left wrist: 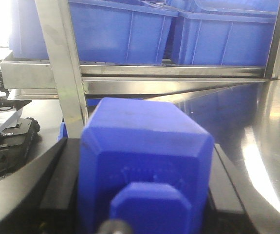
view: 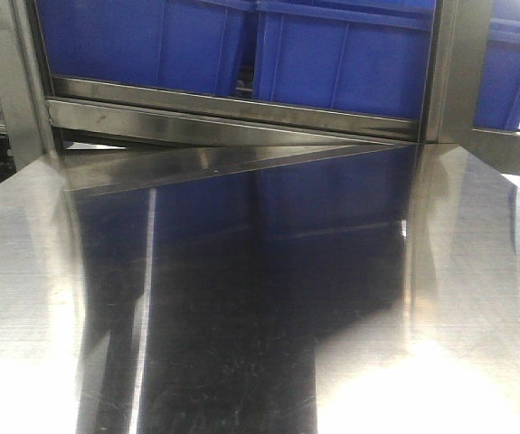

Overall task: Pick and sort blue part to right shelf
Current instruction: 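Raise both held blue blocks clear of the table, then turn the base away from the table holding both blocks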

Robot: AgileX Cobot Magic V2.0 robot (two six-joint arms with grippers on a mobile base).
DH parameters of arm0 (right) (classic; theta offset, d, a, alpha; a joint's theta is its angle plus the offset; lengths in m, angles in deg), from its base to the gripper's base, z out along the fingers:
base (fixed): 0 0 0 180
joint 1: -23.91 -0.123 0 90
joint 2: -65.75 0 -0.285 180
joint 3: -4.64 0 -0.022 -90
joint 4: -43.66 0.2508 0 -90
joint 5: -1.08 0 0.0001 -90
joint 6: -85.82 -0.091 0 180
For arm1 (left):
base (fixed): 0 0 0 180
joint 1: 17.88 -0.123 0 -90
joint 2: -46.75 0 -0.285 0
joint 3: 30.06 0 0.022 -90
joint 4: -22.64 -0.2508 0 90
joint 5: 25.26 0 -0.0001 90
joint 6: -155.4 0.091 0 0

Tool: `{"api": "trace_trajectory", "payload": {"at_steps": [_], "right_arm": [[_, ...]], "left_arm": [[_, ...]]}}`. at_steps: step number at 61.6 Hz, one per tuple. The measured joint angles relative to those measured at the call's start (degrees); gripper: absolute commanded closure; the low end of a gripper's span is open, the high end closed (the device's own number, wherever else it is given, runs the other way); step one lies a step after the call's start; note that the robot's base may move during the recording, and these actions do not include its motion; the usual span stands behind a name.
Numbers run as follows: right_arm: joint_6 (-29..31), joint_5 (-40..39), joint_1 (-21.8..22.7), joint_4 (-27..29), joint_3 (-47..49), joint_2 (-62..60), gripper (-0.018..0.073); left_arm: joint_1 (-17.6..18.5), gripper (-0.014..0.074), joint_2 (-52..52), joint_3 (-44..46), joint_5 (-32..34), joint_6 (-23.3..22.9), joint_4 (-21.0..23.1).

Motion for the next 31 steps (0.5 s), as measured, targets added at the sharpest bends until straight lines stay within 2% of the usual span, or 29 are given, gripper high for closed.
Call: {"api": "trace_trajectory", "payload": {"at_steps": [31], "right_arm": [[0.0, -0.4, 0.0, 0.0, -0.1, -0.1, 0.0269]], "left_arm": [[0.0, 0.0241, 0.2, 0.0, 0.0, 0.0, 0.0]]}}
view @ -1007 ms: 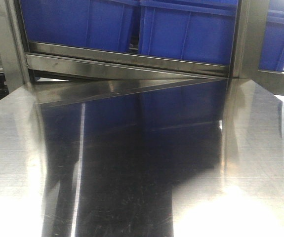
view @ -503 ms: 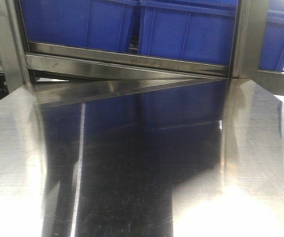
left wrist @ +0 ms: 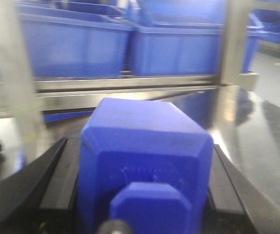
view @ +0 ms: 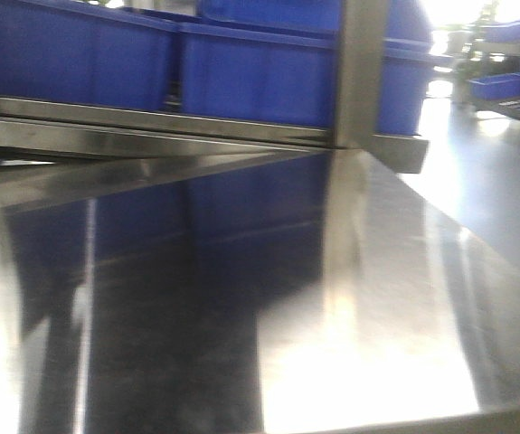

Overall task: Pick and sort blue part to right shelf
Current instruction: 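Turn the base away from the table holding both blocks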

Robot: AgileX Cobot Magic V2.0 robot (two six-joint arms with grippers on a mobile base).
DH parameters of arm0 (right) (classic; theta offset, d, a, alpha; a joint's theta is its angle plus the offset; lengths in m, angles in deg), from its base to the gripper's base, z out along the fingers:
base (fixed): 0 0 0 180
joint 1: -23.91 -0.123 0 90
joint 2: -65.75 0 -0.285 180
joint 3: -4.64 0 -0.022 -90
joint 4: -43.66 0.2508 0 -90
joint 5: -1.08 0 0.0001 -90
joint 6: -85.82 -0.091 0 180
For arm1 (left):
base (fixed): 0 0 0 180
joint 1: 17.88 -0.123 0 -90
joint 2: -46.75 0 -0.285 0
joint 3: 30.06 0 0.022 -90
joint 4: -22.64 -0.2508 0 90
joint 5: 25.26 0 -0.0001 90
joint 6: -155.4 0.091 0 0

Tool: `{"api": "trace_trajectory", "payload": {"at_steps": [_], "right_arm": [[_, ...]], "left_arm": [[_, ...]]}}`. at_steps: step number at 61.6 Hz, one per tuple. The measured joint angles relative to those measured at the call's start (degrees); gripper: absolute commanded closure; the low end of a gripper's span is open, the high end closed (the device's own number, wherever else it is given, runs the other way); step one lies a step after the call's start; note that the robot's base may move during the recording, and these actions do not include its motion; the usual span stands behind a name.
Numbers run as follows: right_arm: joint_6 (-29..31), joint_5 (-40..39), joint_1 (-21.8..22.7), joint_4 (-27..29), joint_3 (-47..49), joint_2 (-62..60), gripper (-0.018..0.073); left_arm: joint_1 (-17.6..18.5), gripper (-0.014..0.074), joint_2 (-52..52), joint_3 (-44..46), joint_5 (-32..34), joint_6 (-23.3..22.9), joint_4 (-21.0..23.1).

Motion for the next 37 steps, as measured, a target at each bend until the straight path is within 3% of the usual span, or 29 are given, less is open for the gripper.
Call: {"api": "trace_trajectory", "payload": {"at_steps": [37], "right_arm": [[0.0, 0.0, 0.0, -0.3, -0.1, 0.0, 0.0269]], "left_arm": [[0.0, 0.0241, 0.0, 0.0, 0.0, 0.0, 0.0]]}}
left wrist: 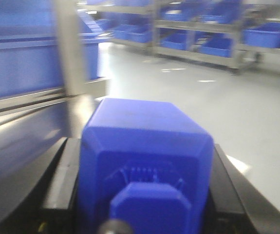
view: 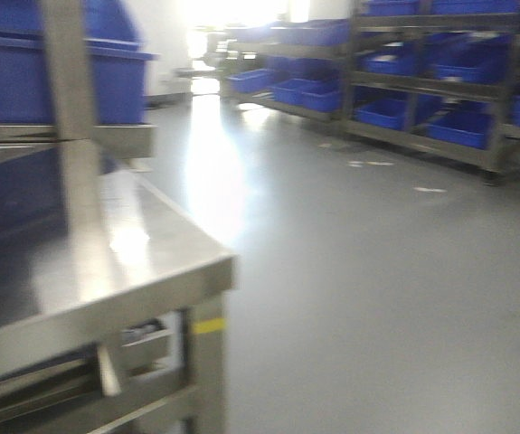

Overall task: Pick and sort blue part to right shelf
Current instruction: 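Turn the base away from the table holding both blocks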

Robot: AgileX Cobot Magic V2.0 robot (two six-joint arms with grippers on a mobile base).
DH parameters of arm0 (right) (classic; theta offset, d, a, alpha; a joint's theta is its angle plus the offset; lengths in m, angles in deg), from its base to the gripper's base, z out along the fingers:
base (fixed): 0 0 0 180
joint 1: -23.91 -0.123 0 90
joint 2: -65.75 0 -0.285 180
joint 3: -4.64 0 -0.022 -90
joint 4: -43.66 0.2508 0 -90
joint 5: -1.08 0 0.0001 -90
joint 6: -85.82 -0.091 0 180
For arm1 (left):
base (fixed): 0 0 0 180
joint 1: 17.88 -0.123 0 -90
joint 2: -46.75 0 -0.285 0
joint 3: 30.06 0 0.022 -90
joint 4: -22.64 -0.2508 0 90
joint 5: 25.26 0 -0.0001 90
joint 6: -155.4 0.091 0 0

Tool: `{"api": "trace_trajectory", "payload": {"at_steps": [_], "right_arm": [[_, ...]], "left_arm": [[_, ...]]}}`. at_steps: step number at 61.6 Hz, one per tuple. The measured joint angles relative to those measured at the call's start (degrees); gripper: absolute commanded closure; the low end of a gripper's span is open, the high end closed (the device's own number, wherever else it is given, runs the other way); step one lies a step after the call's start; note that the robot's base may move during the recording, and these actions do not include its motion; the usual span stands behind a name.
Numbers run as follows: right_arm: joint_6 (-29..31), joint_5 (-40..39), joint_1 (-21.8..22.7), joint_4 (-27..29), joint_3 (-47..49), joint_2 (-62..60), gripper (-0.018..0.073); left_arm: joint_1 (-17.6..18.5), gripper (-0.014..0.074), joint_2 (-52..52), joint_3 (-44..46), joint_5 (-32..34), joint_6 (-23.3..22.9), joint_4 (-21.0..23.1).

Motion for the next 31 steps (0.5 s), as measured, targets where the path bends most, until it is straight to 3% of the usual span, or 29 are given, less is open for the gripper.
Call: {"api": "trace_trajectory", "payload": {"at_steps": [31], "right_arm": [[0.0, 0.0, 0.0, -0.1, 0.0, 0.0, 0.0269]], "left_arm": [[0.0, 0.0241, 0.0, 0.0, 0.0, 0.0, 0.0]]}}
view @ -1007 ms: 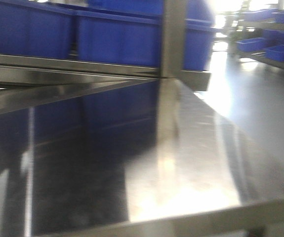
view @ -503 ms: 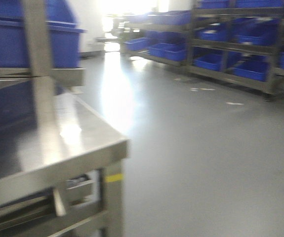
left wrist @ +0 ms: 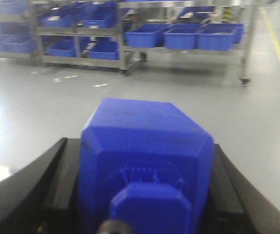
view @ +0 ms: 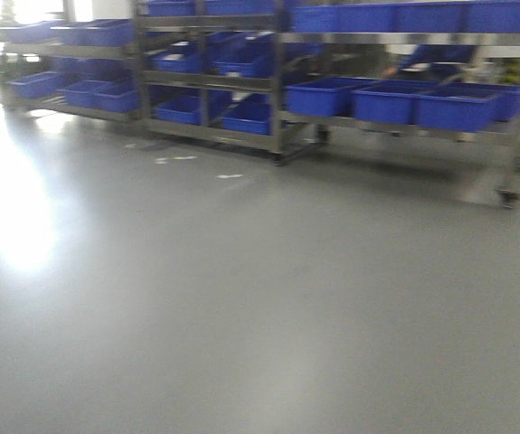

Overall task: Pick and sort blue part to right shelf
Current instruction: 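Turn the base away from the table holding both blocks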

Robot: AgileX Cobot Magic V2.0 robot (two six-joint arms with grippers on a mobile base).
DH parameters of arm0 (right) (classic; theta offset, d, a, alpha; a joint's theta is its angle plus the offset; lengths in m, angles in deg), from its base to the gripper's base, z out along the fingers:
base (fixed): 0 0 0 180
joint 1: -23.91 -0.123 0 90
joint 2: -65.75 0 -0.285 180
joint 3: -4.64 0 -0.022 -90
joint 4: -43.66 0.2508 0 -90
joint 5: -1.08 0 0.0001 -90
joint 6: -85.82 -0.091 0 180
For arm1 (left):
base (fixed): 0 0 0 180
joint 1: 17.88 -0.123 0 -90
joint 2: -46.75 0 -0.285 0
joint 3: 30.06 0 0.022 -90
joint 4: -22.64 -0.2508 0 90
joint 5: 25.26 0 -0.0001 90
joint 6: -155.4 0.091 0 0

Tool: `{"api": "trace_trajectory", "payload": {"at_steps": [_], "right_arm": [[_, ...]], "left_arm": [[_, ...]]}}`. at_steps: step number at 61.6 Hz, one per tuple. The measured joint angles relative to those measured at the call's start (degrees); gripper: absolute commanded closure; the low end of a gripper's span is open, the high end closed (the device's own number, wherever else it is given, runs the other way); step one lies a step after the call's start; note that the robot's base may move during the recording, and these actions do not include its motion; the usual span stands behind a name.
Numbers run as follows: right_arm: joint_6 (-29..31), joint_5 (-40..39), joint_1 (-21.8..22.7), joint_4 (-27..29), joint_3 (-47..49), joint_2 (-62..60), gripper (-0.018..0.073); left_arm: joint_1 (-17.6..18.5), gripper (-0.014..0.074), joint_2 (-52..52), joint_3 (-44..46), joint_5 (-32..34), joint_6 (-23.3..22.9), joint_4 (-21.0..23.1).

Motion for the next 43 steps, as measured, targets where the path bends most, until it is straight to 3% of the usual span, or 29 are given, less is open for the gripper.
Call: {"api": "trace_trajectory", "payload": {"at_steps": [43], "right_arm": [[0.0, 0.0, 0.0, 0.0, 0.0, 0.0, 0.0269]], "left_arm": [[0.0, 0.0241, 0.0, 0.0, 0.0, 0.0, 0.0]]}}
